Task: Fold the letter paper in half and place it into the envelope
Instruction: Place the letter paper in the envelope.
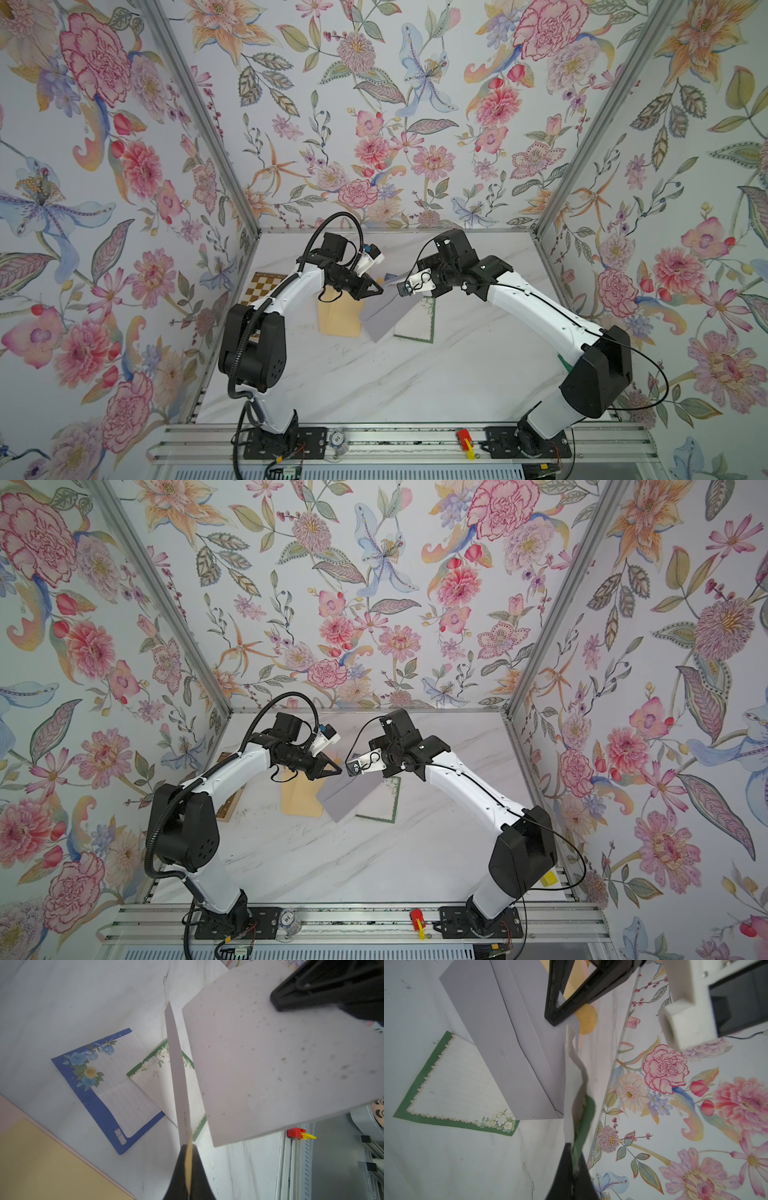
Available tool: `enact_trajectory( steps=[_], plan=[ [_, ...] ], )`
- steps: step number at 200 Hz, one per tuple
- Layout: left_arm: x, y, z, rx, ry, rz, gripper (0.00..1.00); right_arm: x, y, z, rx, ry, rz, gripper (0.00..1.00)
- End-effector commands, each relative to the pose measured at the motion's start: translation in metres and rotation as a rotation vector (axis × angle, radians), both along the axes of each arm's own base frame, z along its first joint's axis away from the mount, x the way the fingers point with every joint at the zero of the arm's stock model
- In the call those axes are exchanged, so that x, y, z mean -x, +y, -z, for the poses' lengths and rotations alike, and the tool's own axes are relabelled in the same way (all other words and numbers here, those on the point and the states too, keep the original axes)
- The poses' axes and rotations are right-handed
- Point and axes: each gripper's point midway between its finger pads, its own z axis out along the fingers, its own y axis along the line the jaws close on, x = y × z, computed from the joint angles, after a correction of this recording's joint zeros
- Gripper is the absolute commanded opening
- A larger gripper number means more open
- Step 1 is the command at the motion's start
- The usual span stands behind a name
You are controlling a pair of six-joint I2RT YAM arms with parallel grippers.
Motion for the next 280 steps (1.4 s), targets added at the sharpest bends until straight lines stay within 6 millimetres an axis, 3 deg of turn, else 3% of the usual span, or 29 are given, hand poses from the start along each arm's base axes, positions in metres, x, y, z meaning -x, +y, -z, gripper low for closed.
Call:
enact_trajectory(
  steps=[1,37,93,171,210,280],
  plan=[
    [0.002,0.0,-0.014,0.066,-0.005,0.001,0.0,0.01,0.002,0.003,0.059,0.034,-0.028,0.0],
    [0.003,0.001,-0.016,0.083,-0.005,0.009,0.0,0.012,0.004,0.001,0.079,0.031,-0.032,0.0],
    [0.006,0.001,-0.015,0.098,0.006,0.021,0.0,0.002,0.004,0.018,0.168,-0.002,-0.023,0.0],
    [0.009,0.001,-0.014,0.102,0.01,0.02,0.0,-0.012,0.025,0.022,0.174,-0.123,-0.059,0.0],
    [0.009,0.001,-0.012,0.102,0.017,0.022,0.0,-0.005,0.031,0.015,0.148,-0.16,-0.077,0.0],
    [0.01,0.001,-0.012,0.105,0.022,0.024,0.0,0.01,0.046,0.026,0.111,-0.163,-0.12,0.0]
  ],
)
